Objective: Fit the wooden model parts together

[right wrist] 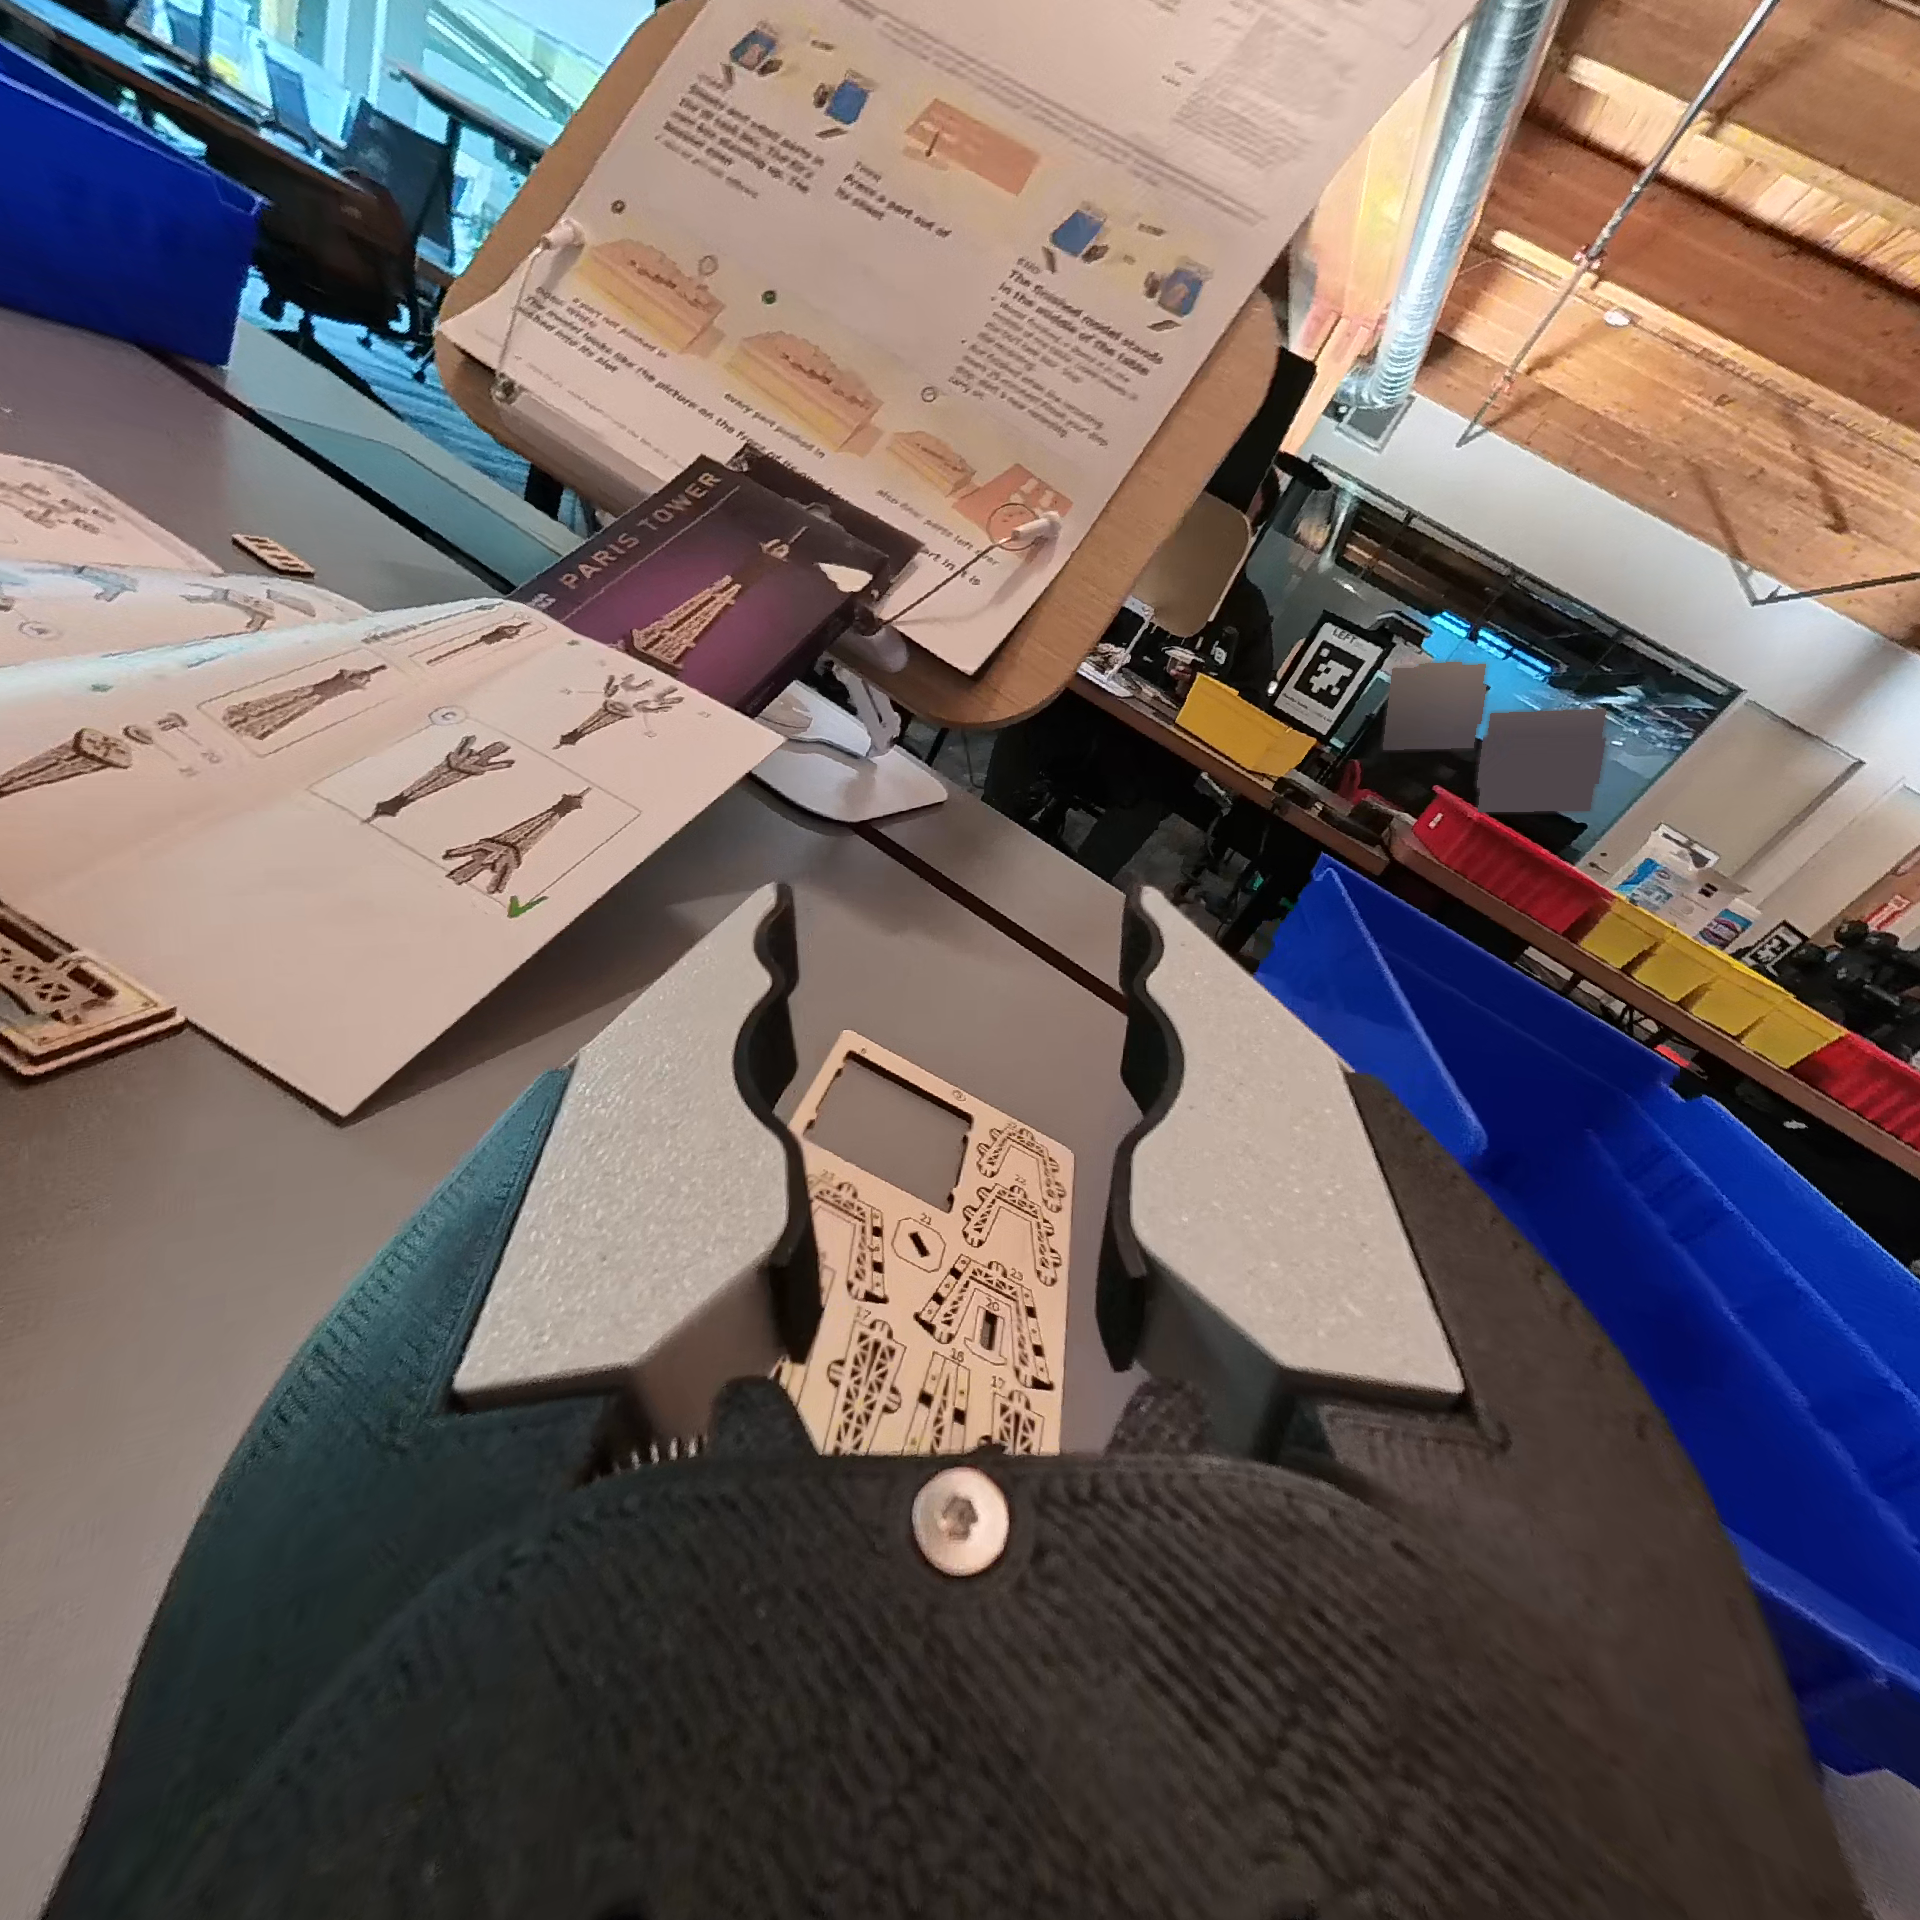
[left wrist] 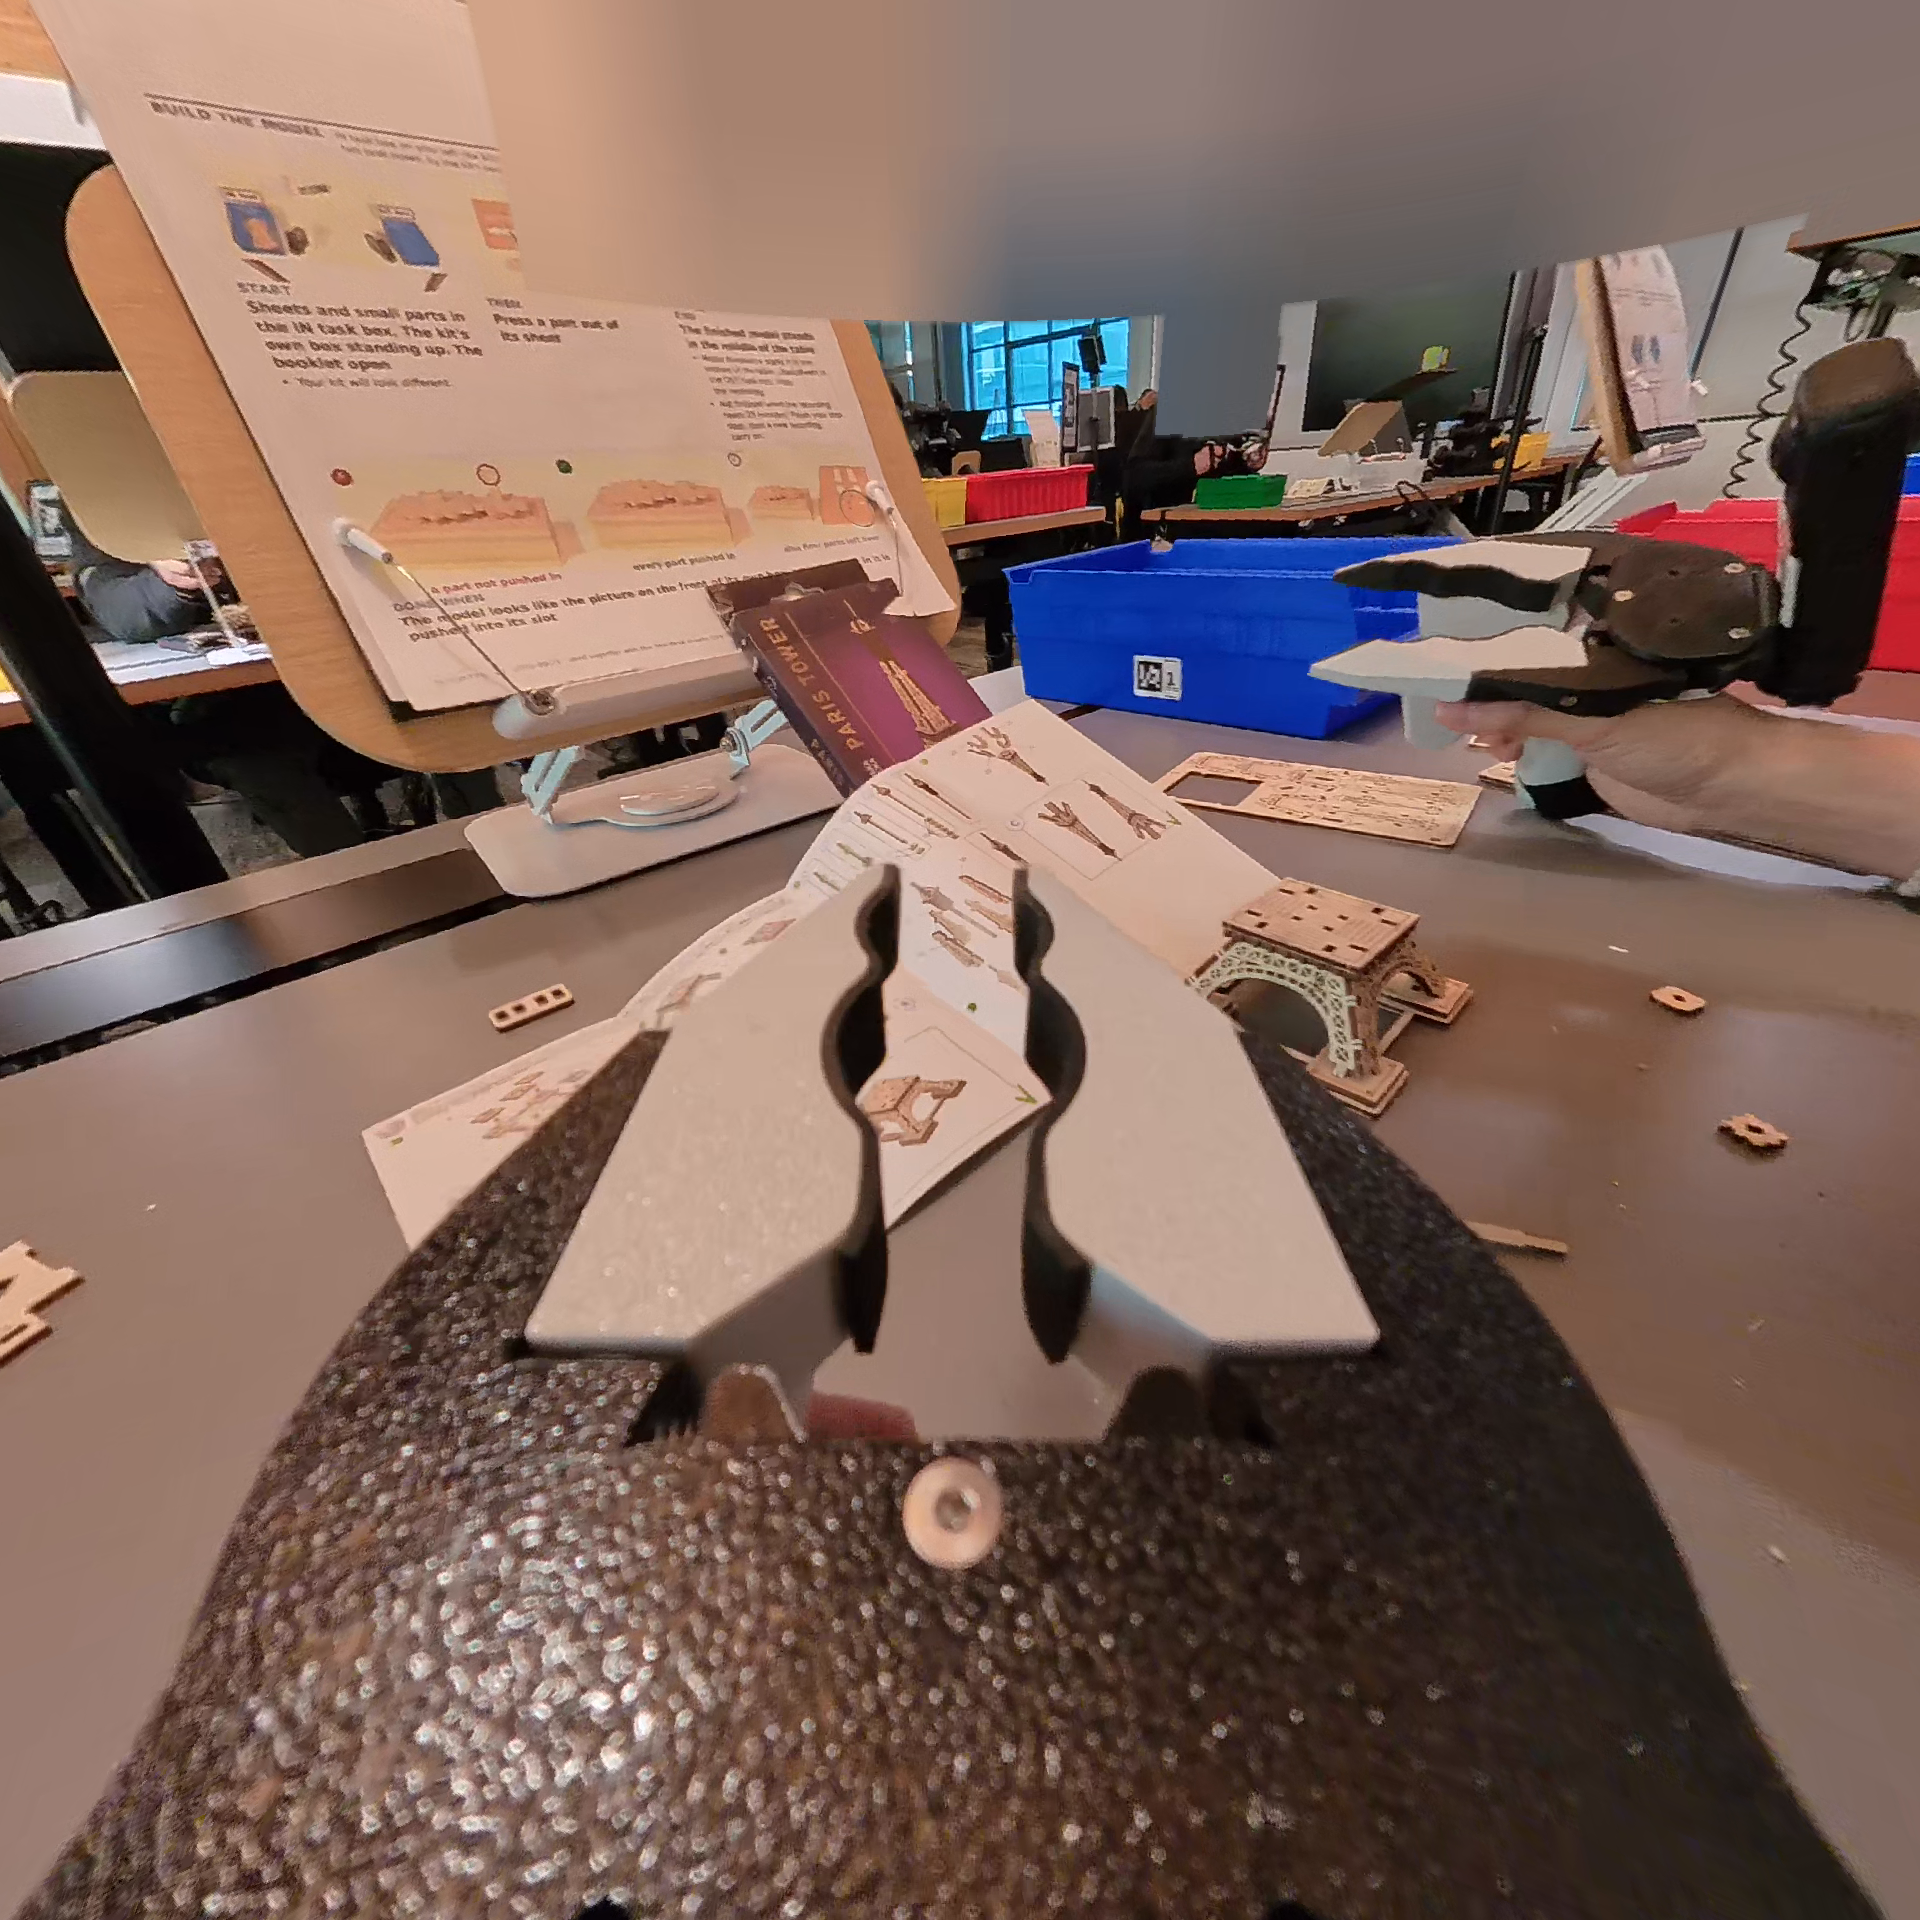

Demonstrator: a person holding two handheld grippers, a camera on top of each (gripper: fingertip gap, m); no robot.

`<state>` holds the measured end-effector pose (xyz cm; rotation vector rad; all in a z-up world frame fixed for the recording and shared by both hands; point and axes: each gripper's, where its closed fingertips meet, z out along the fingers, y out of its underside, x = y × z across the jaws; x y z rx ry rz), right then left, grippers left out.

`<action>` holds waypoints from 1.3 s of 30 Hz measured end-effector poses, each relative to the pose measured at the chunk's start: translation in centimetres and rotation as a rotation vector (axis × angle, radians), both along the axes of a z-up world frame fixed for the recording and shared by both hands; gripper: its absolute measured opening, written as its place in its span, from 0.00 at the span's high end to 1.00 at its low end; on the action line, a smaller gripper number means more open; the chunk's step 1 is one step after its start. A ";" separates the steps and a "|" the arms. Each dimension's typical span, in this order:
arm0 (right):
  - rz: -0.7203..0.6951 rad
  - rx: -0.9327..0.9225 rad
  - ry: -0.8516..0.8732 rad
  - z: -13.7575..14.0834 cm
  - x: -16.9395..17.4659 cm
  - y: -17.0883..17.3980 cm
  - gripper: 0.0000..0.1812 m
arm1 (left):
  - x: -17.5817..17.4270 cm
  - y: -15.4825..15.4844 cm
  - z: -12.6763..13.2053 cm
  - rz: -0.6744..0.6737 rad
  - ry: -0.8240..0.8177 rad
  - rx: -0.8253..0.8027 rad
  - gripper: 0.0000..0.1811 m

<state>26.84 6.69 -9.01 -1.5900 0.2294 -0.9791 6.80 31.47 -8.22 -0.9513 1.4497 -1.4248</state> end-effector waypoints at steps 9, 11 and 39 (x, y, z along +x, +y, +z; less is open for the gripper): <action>0.153 0.160 0.182 0.9 -1.1 0.7 0.66 | -1.3 -5.1 -1.5 -0.495 0.130 0.180 0.87; 0.222 0.207 0.248 1.4 -2.0 1.2 0.66 | -1.3 -6.0 -3.4 -0.585 0.179 0.380 0.84; 0.455 -0.520 0.772 -9.1 -19.2 -0.5 0.80 | -0.7 -6.8 -10.3 -0.471 0.099 1.393 1.00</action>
